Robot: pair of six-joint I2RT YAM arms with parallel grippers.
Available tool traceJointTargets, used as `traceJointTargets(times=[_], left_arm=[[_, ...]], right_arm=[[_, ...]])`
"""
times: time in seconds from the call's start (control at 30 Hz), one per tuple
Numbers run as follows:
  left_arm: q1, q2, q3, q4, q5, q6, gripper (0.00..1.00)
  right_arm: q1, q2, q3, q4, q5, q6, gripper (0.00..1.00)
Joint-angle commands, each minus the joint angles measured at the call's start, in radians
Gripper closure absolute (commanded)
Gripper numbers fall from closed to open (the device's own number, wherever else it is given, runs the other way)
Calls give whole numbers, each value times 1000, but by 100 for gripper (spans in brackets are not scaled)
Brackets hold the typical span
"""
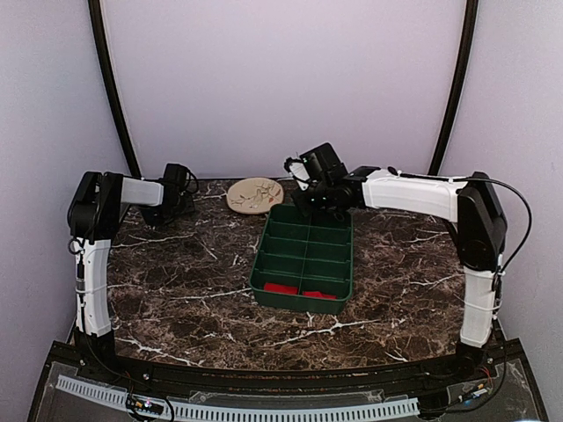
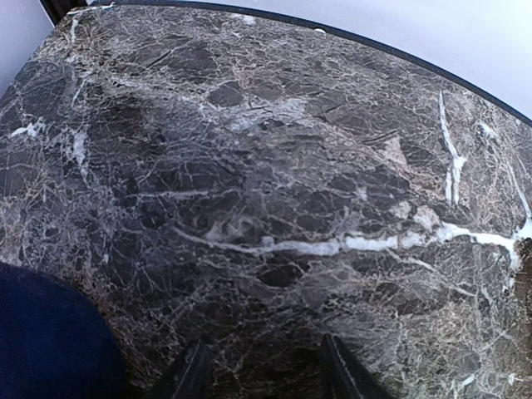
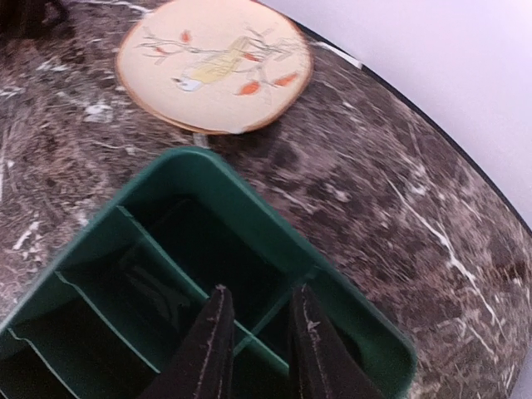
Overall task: Roll the socks
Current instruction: Reset both arms
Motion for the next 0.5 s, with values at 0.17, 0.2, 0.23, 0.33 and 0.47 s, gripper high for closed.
traceJointTargets(times=[0.17,0.2,0.23,0.33,0.47], left_arm=[[-62,-135,-92,80,173,93,50],[-82,-154,-114,112,172,118,50],[-107,-174,-142,151,166,143,50],[-181,-257,-238,299,134,235,49],[-242,-398,-413,518,135,319,47]], right_arm=[[-196,-221,-236,197,74,91,73],[-213,-230,-257,209,82,99,72],[-237,-235,-277,222,89,104,72],[-291,-261,-349,266,103,115,71],[-370,-314,-449,333,98,153,70]])
